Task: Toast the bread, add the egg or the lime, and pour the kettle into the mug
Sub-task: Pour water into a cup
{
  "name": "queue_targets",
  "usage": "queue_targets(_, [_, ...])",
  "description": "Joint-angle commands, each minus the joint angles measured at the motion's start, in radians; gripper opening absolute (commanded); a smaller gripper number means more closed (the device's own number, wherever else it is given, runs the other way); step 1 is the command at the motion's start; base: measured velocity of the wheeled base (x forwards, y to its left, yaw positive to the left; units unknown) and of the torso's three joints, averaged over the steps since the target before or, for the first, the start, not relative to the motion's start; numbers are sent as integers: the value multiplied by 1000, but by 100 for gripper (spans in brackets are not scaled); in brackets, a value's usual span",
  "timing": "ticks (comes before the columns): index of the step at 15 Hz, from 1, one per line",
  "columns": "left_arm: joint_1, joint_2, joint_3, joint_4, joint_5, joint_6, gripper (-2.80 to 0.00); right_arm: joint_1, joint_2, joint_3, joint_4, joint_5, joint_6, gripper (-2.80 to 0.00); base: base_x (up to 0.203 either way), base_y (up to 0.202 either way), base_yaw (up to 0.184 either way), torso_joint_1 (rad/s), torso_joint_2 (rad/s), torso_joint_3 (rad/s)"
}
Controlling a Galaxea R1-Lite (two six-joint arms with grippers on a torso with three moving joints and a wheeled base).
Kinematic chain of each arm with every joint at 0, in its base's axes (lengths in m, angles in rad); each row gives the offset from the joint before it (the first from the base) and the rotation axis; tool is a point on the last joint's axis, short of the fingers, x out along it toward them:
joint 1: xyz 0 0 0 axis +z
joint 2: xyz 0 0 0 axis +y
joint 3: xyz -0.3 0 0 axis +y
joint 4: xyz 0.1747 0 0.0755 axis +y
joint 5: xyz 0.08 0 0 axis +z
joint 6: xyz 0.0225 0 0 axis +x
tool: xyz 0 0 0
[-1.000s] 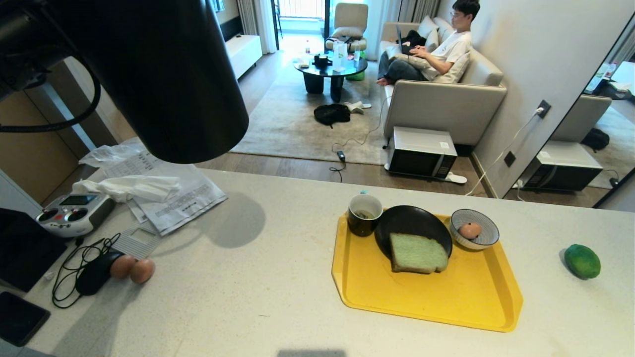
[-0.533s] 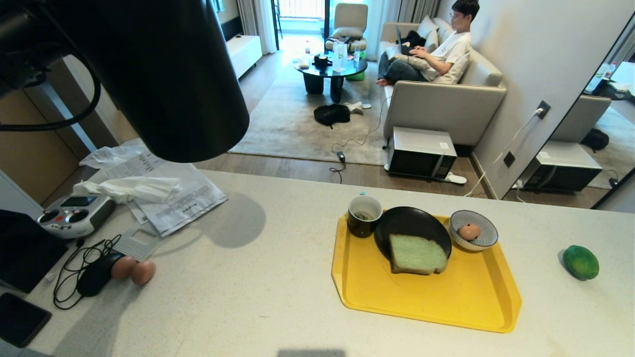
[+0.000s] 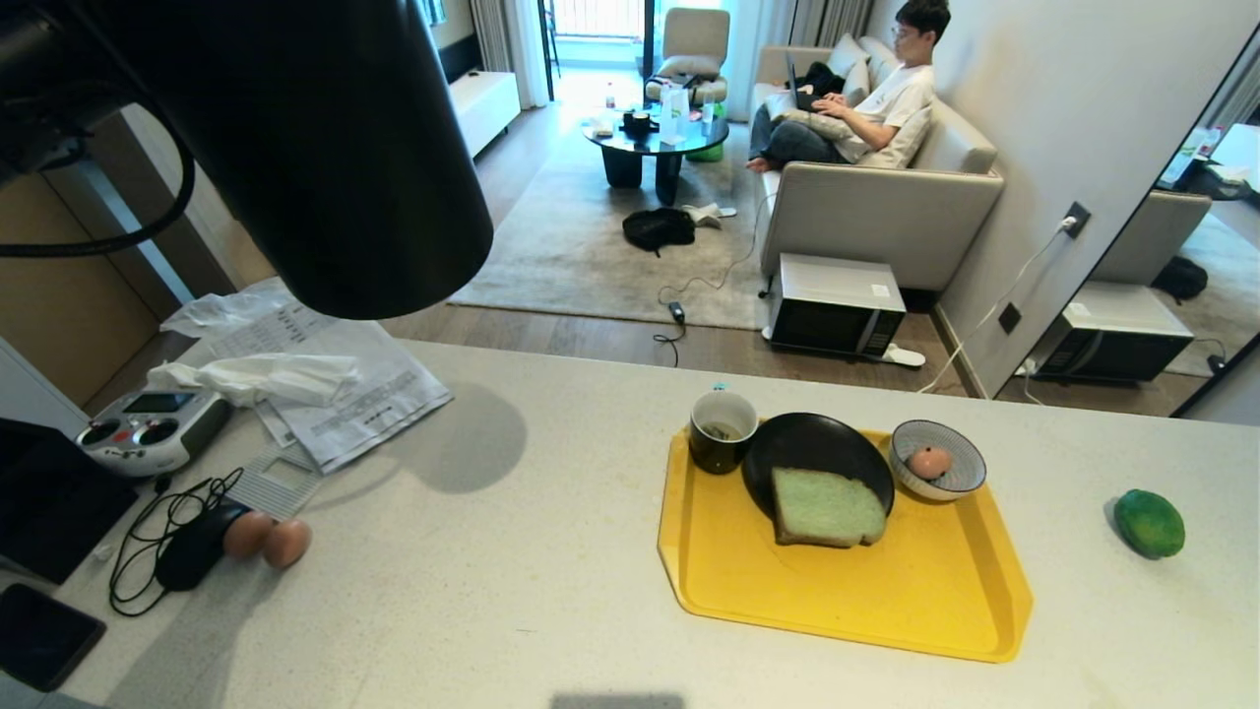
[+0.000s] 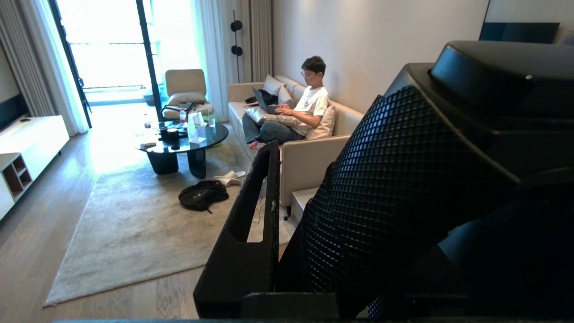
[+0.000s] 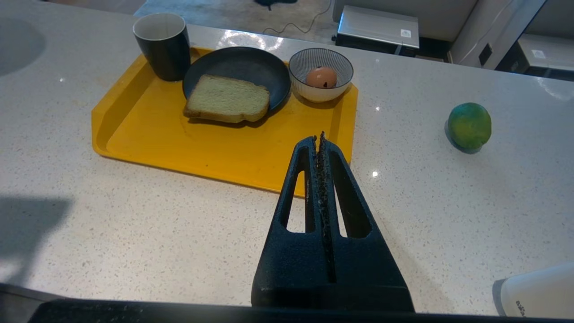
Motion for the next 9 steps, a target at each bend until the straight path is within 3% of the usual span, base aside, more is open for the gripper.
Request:
queue_targets(1, [0,3,-8,-5,1,-2,-280,0,2,2,0,0,0,-280,0,0,0,-6,28,12])
queue_targets(9, [0,-41,14,45,9,9,-280,0,0,2,0,0,0,-280,0,0,0,0,0,0])
